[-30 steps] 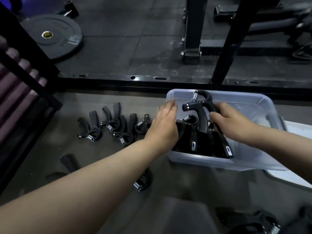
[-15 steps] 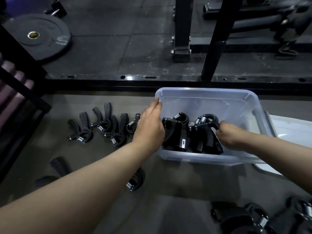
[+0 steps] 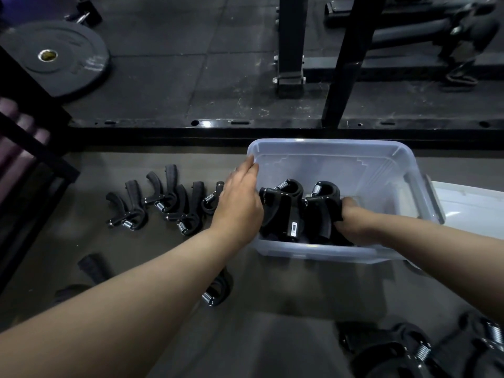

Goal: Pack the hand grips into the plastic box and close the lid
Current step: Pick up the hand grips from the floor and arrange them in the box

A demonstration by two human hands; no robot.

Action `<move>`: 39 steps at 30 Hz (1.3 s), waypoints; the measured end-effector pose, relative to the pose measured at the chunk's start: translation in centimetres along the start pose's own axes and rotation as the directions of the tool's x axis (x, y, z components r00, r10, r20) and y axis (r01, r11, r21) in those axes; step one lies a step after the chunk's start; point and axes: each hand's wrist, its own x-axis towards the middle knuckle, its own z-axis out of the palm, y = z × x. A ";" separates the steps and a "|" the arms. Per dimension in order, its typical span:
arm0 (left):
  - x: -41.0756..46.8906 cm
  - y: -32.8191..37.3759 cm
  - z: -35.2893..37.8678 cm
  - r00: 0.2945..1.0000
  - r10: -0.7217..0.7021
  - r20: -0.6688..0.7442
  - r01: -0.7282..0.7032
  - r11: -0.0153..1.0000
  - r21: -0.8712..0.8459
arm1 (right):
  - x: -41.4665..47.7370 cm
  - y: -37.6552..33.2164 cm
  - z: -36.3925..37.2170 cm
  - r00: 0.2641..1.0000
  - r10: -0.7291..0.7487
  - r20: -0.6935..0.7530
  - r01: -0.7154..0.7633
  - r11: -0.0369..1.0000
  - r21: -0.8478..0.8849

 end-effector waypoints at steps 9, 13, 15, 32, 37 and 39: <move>0.1 0.0 0.0 1.000 0.006 -0.002 -0.006 1.000 0.007 | -1.3 -0.4 -0.6 0.992 -0.122 0.024 0.124 0.978 -0.170; 0.1 -0.1 0.0 1.000 0.000 -0.001 0.000 1.000 -0.002 | -1.0 -0.6 -0.6 0.998 -0.045 0.032 0.048 0.994 -0.095; 0.1 -0.1 0.0 1.000 -0.009 -0.006 0.009 1.000 -0.025 | -0.9 -0.9 -1.1 0.999 -0.036 0.002 0.036 0.996 -0.077; 0.2 -1.1 0.1 0.966 -0.254 -0.047 0.217 0.898 -0.382 | -3.6 -13.8 2.9 0.668 -0.710 -0.220 0.725 0.689 -0.022; 0.0 -3.5 0.1 0.921 -0.387 0.030 0.362 0.828 -0.428 | -3.6 -16.5 4.6 0.698 -0.667 -0.260 0.696 0.718 0.024; -1.2 -5.4 -0.1 0.945 -0.320 0.075 0.327 0.901 -0.286 | -3.7 -16.8 5.2 0.712 -0.659 -0.242 0.669 0.742 -0.053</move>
